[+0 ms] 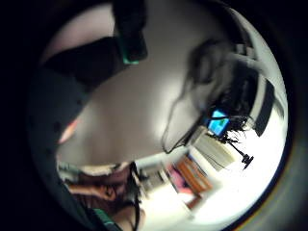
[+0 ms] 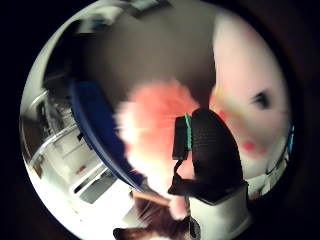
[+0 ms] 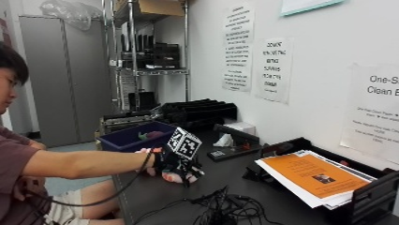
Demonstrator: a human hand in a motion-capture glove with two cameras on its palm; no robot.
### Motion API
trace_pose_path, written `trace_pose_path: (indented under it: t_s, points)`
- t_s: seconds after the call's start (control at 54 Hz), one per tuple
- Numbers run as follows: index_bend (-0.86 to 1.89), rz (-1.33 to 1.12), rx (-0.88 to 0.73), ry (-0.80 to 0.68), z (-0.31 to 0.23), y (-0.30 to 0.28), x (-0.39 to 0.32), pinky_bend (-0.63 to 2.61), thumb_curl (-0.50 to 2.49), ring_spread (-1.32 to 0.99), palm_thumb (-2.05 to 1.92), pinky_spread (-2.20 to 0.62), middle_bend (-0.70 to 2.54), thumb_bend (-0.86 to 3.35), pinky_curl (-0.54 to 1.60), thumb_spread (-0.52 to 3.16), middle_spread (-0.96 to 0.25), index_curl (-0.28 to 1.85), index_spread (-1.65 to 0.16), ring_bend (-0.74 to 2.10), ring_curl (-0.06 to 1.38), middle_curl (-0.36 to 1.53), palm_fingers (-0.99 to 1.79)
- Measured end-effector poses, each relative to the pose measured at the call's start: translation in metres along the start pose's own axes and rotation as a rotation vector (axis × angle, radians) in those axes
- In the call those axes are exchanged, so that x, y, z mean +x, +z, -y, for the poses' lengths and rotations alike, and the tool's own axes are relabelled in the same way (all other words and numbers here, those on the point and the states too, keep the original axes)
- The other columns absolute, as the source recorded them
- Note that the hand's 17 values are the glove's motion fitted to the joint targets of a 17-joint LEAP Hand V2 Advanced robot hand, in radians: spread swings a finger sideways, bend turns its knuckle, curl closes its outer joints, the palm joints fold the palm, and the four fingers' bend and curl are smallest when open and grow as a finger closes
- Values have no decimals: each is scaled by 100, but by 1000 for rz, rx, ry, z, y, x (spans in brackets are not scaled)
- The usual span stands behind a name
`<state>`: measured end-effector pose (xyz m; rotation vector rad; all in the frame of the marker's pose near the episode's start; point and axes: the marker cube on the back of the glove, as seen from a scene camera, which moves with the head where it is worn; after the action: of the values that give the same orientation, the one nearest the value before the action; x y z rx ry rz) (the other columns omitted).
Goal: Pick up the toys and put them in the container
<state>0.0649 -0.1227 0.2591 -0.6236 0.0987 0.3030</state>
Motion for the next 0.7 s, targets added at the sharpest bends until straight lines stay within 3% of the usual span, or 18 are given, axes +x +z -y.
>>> trace_pose_path:
  t_s: [0.074, 0.093, 0.185, 0.241, 0.278, 0.296, 0.519, 0.704]
  points:
    - [3, 97, 166, -10, 8, 3, 1, 132, 31, 5, 6, 5, -1, 2, 40, 146, 6, 16, -25, 33, 29, 19, -40]
    - [6, 97, 196, -11, 9, 3, 1, 131, 33, 5, 13, 3, 1, 6, 39, 146, 6, 16, -25, 41, 32, 19, -24]
    - [10, 39, 354, -5, 10, -2, -5, 133, 36, 3, 24, -4, 6, 9, 40, 144, 7, 16, -25, 58, 35, 16, -11]
    - [13, -1, 450, -5, 9, -5, -8, 133, 39, -3, 32, -13, 11, 14, 39, 145, 7, 16, -26, 78, 40, 16, 12]
    - [18, -19, 498, -7, 8, -8, -10, 132, 42, -11, 40, -22, 19, 18, 37, 148, 3, 17, -26, 96, 44, 17, 49]
    - [17, -28, 518, -6, 8, -10, -13, 131, 43, -13, 42, -24, 19, 19, 36, 148, 2, 16, -26, 97, 42, 17, 52]
    - [40, -61, 585, -16, -12, -50, -37, 114, 64, -33, 68, -34, 52, 20, 36, 103, -18, 28, -32, 104, 52, 32, 95]
    - [49, -22, 644, -107, -78, -129, -53, 111, 75, -40, 72, -37, 64, 17, 39, 78, -29, 38, -35, 105, 57, 41, 92]
